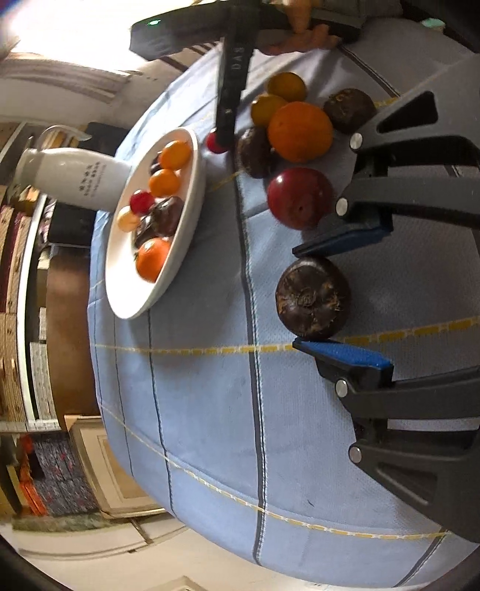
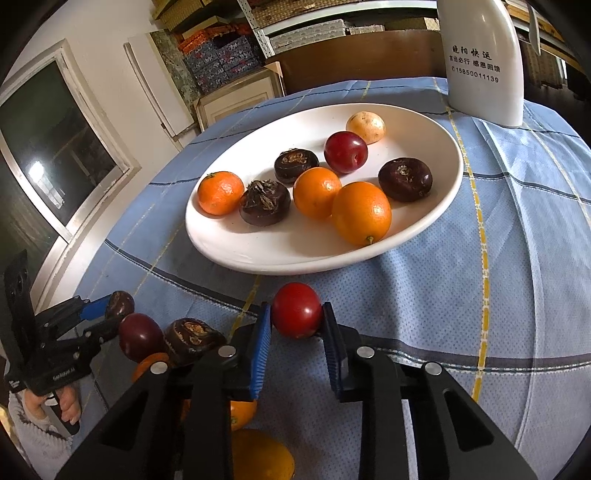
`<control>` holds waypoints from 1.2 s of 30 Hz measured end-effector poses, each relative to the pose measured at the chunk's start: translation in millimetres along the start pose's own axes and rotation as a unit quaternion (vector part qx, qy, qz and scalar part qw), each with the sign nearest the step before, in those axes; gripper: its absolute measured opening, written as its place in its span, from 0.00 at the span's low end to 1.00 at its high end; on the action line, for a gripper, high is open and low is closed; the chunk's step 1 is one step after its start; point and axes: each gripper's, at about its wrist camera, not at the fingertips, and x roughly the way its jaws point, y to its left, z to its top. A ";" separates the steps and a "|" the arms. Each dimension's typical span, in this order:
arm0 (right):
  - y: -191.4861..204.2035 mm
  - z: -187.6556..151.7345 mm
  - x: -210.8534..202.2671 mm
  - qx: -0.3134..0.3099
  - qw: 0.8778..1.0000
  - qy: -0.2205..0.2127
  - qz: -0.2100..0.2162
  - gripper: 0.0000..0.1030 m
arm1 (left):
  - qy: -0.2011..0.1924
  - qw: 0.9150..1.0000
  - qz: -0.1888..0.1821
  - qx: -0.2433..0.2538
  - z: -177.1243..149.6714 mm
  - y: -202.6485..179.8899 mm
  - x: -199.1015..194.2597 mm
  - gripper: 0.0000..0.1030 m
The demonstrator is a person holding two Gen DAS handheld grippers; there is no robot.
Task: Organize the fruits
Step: 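Lower both held fruits onto the white plate and open both grippers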
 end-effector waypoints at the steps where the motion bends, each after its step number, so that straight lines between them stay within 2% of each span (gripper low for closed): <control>1: -1.5 -0.3 -3.7 0.004 1.000 -0.004 0.005 0.27 | -0.004 1.000 0.000 -0.004 1.0 1.3 -2.0 0.42; 7: -7.1 -1.0 -35.6 0.020 0.998 -0.049 0.025 0.26 | -0.031 0.999 0.002 -0.008 25.0 -4.2 -12.8 0.42; 13: -23.4 14.8 -63.0 0.052 0.993 -0.096 0.032 0.26 | -0.058 0.998 -0.009 0.012 84.2 -29.5 -6.3 0.42; 20: -35.9 67.4 -33.6 0.065 0.995 -0.072 0.017 0.26 | -0.054 0.998 -0.019 -0.018 155.4 -35.6 44.1 0.42; 24: -35.8 88.7 -12.5 0.065 0.995 -0.070 0.003 0.26 | -0.042 0.999 -0.004 -0.009 173.6 -41.0 74.4 0.42; 27: -34.4 97.3 2.1 0.055 0.997 -0.061 -0.009 0.27 | -0.029 0.999 -0.002 -0.014 175.5 -37.7 91.8 0.42; 28: -33.1 96.9 7.0 0.048 0.997 -0.053 -0.007 0.29 | -0.025 1.000 0.001 -0.013 173.9 -36.3 95.4 0.45; 29: -32.6 94.8 10.1 0.046 0.998 -0.049 -0.003 0.40 | -0.019 1.000 0.006 -0.009 171.9 -35.9 98.5 0.59; 30: -32.1 92.5 10.4 0.046 0.998 -0.049 -0.005 0.48 | -0.020 1.000 0.008 -0.007 170.4 -35.0 98.2 0.69; 36: -32.6 84.2 -3.8 0.048 0.996 -0.069 -0.008 0.49 | -0.048 0.999 0.013 -0.007 162.2 -34.5 74.7 0.71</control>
